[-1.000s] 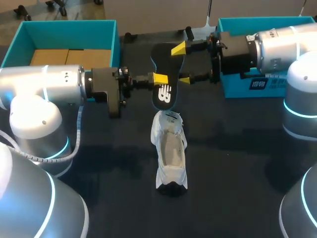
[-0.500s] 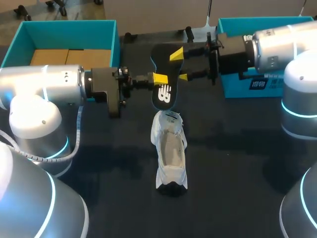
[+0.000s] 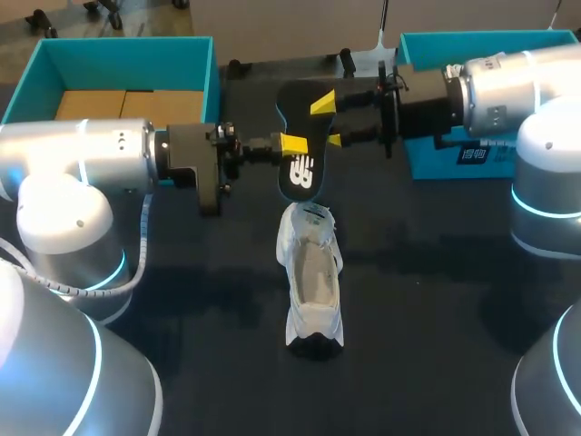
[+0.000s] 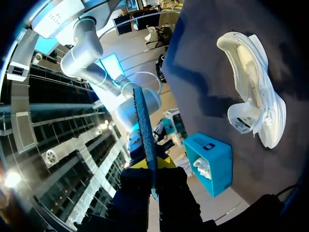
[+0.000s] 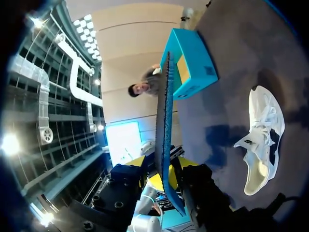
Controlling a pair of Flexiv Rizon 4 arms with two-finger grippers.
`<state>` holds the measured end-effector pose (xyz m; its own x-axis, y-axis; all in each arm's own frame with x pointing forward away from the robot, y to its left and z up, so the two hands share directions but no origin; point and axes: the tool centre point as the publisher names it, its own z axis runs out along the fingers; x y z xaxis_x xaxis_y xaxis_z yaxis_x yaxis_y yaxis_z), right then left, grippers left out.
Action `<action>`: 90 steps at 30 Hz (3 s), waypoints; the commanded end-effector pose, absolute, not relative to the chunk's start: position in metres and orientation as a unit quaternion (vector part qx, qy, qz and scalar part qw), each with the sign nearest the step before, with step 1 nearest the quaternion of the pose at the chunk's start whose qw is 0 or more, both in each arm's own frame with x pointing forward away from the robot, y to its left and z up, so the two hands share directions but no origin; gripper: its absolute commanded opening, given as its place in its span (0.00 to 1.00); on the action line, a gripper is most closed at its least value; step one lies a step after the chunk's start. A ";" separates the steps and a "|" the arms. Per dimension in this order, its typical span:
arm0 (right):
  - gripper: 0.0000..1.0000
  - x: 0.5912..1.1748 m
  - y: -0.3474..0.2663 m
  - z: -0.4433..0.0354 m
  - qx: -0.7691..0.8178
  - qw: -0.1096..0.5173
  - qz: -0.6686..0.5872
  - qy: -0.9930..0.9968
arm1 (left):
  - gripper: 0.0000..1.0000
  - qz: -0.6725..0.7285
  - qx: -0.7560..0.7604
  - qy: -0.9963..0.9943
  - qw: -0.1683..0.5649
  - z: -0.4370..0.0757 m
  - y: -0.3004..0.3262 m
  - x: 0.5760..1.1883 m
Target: Take the shoe out of the shoebox, open the shoe tongue, remove and reinsert the insole, then place the shoe into the shoebox
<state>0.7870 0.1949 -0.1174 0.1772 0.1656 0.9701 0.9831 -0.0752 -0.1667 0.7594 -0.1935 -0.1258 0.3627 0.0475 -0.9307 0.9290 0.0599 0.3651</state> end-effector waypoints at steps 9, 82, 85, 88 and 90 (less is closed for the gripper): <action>0.32 0.788 0.198 -0.120 -0.602 0.480 -0.434 -0.469 | 0.00 -0.372 0.574 0.424 0.594 -0.127 -0.195 0.759; 0.00 0.777 0.177 -0.165 -0.541 0.448 -0.509 -0.498 | 1.00 -0.376 0.617 0.501 0.477 -0.120 -0.118 0.748; 0.00 0.777 0.177 -0.165 -0.541 0.448 -0.509 -0.498 | 1.00 -0.376 0.617 0.501 0.477 -0.120 -0.118 0.748; 0.00 0.777 0.177 -0.165 -0.541 0.448 -0.509 -0.498 | 1.00 -0.376 0.610 0.515 0.471 -0.118 -0.123 0.754; 0.00 0.777 0.177 -0.165 -0.541 0.448 -0.509 -0.498 | 1.00 -0.355 0.625 0.539 0.439 -0.111 -0.126 0.761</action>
<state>0.7773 0.1764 -0.1654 -0.0135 0.0814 0.9966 0.9946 -0.1011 0.0218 0.7548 -0.1171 -0.1211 0.1904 0.2815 -0.9405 0.9810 -0.0189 0.1929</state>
